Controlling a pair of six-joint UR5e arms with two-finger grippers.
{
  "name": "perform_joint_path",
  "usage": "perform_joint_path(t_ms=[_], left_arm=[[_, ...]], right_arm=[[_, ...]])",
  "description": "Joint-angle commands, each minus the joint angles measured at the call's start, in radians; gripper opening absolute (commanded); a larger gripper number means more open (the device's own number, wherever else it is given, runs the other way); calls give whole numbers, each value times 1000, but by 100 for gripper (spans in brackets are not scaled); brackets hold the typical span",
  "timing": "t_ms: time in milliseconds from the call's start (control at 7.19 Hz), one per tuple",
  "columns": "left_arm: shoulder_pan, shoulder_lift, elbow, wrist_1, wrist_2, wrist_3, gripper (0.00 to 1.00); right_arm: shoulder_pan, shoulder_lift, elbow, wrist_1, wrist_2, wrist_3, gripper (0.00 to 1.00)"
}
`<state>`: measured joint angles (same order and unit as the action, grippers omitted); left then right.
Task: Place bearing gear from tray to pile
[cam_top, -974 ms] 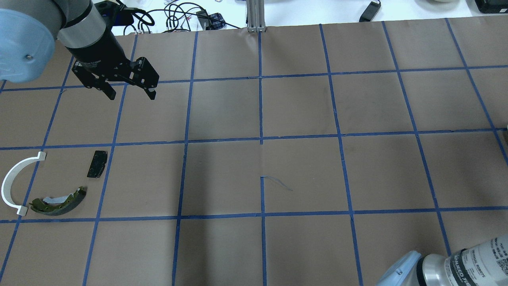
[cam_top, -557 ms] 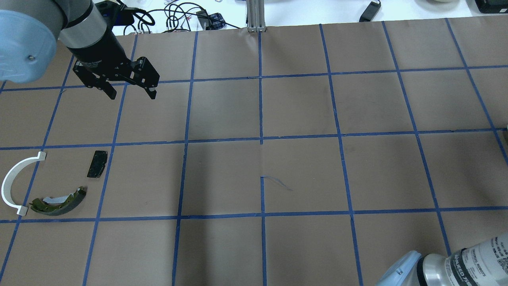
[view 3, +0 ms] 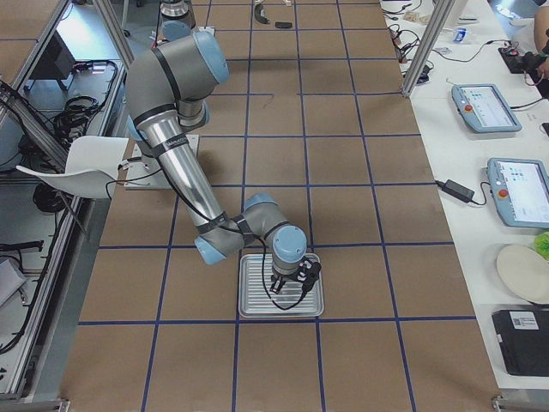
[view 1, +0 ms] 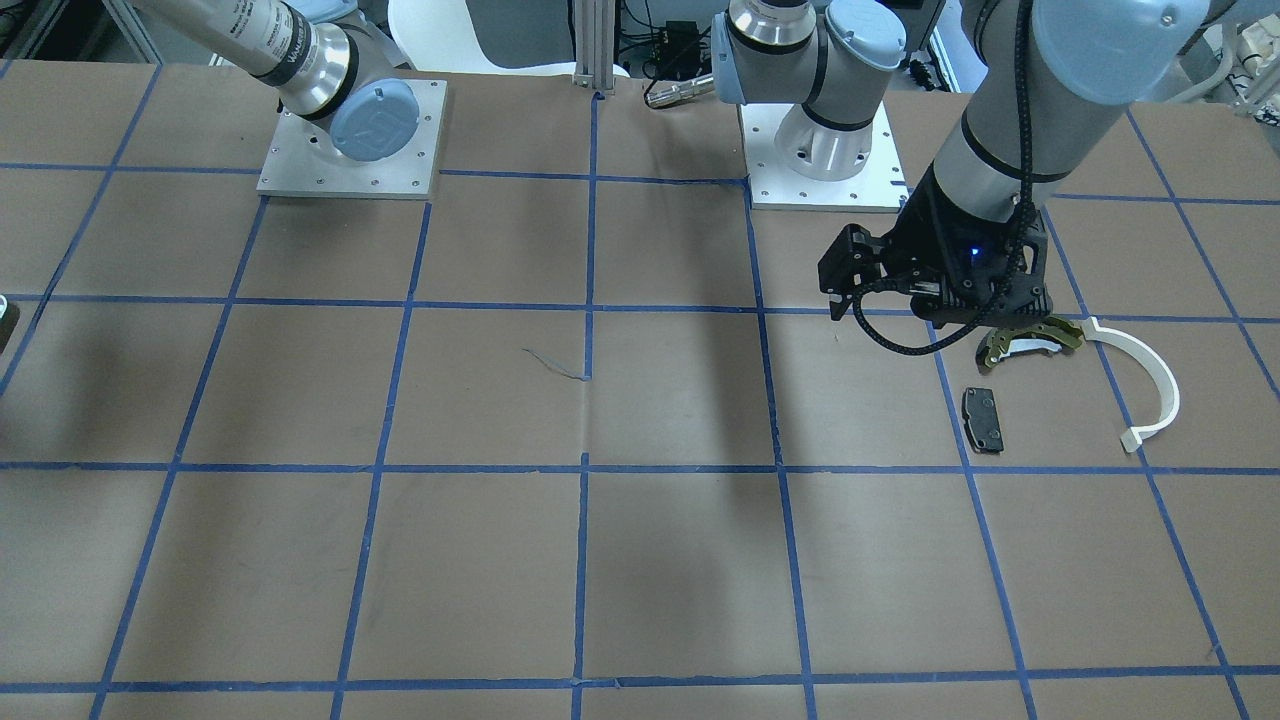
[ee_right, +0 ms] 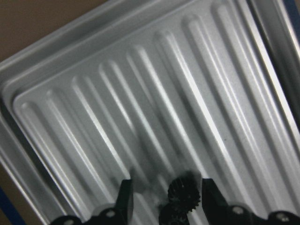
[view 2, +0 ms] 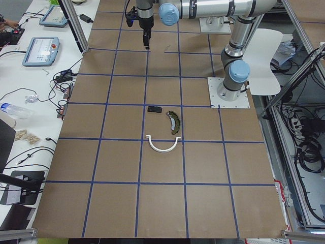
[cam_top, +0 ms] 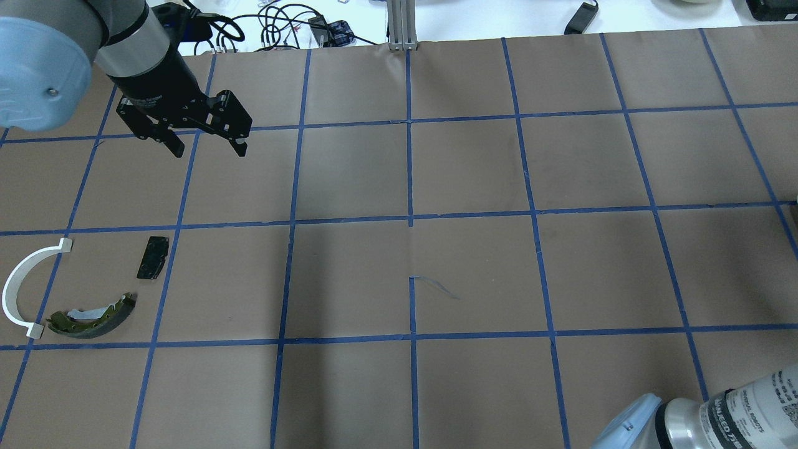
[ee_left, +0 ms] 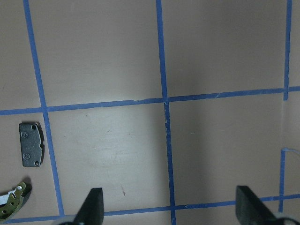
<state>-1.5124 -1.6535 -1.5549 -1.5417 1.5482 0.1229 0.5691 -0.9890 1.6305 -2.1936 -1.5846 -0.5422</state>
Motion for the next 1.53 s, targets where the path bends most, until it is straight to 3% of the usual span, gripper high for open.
perform_joint_path(t_ms=[0, 557, 974, 1113, 1392], left_arm=[[-2, -2, 1, 0, 0, -2, 100], [-6, 12, -1, -2, 1, -2, 100], [-6, 14, -1, -2, 1, -2, 100], [-5, 12, -1, -2, 0, -2, 100], [-5, 12, -2, -3, 1, 0, 100]], right_arm=[[0, 1, 2, 0, 0, -1, 43], [0, 0, 0, 5, -8, -4, 19], [17, -72, -12, 37, 8, 22, 24], [43, -133, -11, 108, 30, 45, 24], [182, -203, -6, 199, 80, -57, 24]])
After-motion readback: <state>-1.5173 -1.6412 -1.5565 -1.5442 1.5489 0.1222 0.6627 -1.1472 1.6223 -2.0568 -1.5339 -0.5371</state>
